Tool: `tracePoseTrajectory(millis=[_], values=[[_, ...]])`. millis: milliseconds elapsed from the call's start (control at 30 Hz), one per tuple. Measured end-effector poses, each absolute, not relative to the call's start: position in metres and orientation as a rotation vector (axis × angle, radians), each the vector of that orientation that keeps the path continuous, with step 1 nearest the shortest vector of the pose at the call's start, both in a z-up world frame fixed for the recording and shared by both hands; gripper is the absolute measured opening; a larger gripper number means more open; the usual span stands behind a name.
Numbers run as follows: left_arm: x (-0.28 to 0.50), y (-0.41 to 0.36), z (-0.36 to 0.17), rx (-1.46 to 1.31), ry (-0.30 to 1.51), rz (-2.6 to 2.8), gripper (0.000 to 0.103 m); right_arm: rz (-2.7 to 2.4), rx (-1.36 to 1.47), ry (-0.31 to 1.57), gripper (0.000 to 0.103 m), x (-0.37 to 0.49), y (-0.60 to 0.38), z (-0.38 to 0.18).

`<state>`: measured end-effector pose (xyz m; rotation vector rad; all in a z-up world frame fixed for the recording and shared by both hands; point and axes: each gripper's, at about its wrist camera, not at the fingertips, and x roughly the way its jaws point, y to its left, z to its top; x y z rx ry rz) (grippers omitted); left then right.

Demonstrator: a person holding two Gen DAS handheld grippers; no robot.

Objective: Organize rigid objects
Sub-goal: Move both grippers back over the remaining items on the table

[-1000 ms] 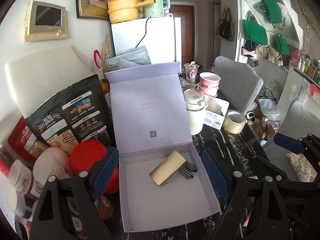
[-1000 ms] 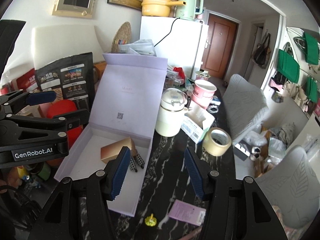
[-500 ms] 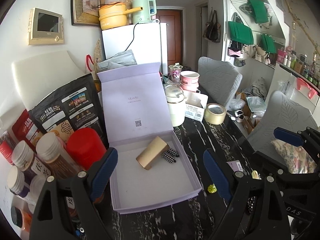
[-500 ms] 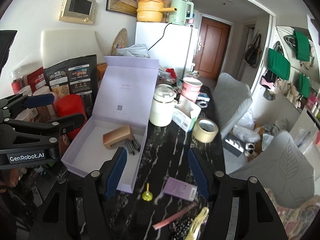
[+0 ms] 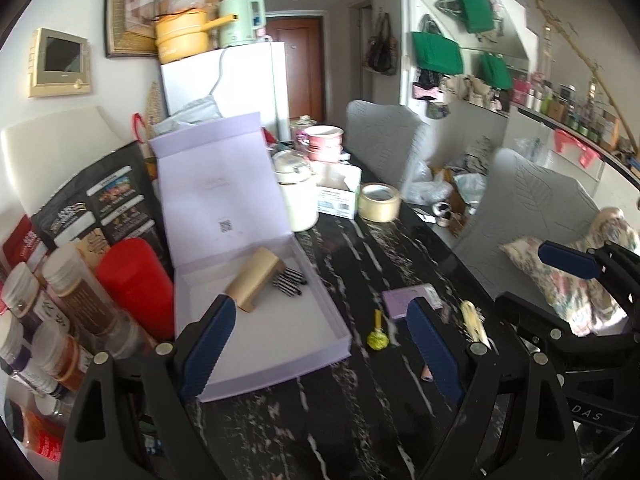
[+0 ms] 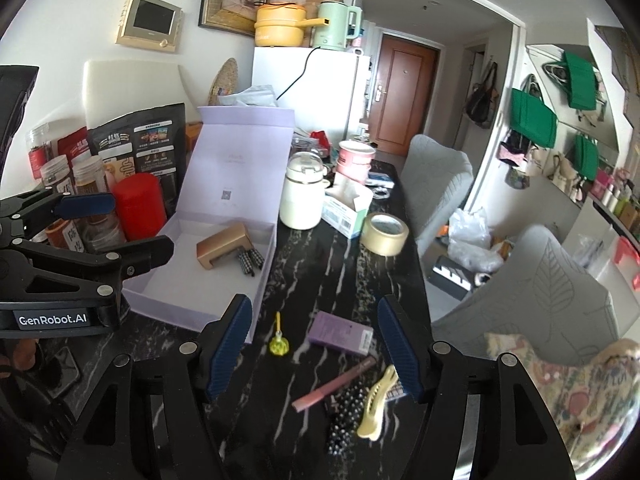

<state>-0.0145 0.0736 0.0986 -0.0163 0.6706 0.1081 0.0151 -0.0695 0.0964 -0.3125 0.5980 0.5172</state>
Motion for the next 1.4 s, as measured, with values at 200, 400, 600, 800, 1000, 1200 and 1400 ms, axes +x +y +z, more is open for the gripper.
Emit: tracePoseTrajectory(millis=[200, 400, 600, 800, 1000, 1200, 1400], values=[[-0.022, 0.053, 0.089, 0.014, 0.662, 0.058, 0.088, 0.484, -0.297, 0.588, 0.066, 0.0, -0.09, 0.089], [-0.024, 0.04, 0.078, 0.016, 0.67, 0.018, 0.088, 0.442, -0.273, 0.598, 0.066, -0.011, -0.11, 0.078], [-0.027, 0.021, 0.064, 0.049, 0.688, -0.037, 0.088, 0.413, -0.248, 0.61, 0.066, -0.018, -0.127, 0.064], [-0.028, 0.01, 0.049, 0.059, 0.705, -0.073, 0.088, 0.392, -0.219, 0.614, 0.066, -0.022, -0.14, 0.049], [-0.024, 0.005, 0.031, 0.058, 0.728, -0.104, 0.088, 0.385, -0.168, 0.64, 0.066, -0.023, -0.151, 0.027], [-0.008, 0.004, 0.006, 0.046, 0.761, -0.114, 0.088, 0.39, -0.127, 0.688, 0.066, -0.015, -0.157, 0.002], [0.015, 0.01, -0.019, -0.016, 0.794, -0.124, 0.088, 0.4, -0.116, 0.729, 0.066, -0.006, -0.158, -0.02]])
